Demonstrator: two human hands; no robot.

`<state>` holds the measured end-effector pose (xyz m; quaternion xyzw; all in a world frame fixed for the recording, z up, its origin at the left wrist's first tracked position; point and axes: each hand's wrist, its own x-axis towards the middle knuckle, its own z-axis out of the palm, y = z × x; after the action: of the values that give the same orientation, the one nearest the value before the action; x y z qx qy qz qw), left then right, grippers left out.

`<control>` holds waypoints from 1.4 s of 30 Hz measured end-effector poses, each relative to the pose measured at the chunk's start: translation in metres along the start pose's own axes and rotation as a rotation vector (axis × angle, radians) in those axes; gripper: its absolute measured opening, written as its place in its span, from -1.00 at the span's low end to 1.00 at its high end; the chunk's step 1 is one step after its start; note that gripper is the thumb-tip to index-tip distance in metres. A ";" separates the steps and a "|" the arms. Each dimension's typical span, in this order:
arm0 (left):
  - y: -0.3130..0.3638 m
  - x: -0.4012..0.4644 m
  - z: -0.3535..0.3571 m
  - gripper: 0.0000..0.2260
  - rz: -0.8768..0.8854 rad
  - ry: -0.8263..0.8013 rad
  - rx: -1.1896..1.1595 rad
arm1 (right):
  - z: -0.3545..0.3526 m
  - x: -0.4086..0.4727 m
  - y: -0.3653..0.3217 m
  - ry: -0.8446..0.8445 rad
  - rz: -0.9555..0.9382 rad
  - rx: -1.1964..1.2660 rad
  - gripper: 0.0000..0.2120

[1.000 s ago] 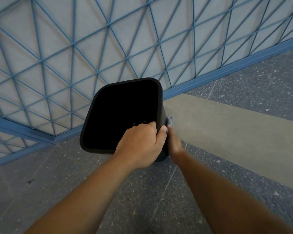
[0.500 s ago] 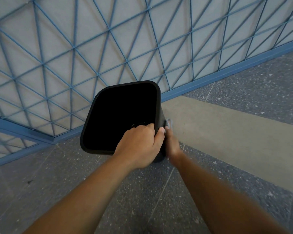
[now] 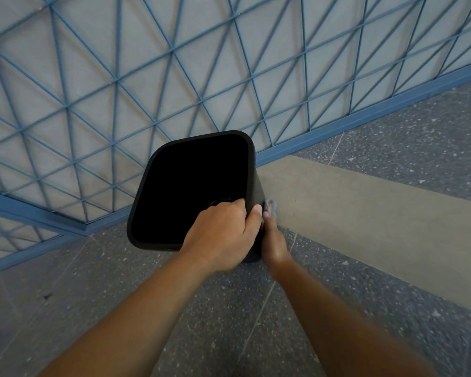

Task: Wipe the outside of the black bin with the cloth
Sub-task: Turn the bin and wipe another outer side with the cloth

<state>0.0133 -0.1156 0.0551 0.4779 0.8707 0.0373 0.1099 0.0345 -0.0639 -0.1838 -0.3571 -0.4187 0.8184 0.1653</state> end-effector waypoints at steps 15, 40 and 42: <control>0.000 0.001 -0.001 -0.61 0.004 0.002 -0.027 | 0.016 -0.038 -0.003 -0.018 -0.158 -0.008 -0.04; -0.004 0.004 0.000 -0.61 0.006 -0.007 -0.069 | 0.015 -0.020 -0.020 0.006 -0.089 -0.030 0.22; -0.003 0.006 -0.001 -0.62 0.015 0.009 -0.074 | 0.022 -0.021 -0.040 0.001 -0.213 -0.044 0.08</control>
<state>0.0079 -0.1121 0.0545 0.4798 0.8657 0.0722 0.1233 0.0320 -0.0640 -0.1339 -0.3147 -0.4718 0.7867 0.2437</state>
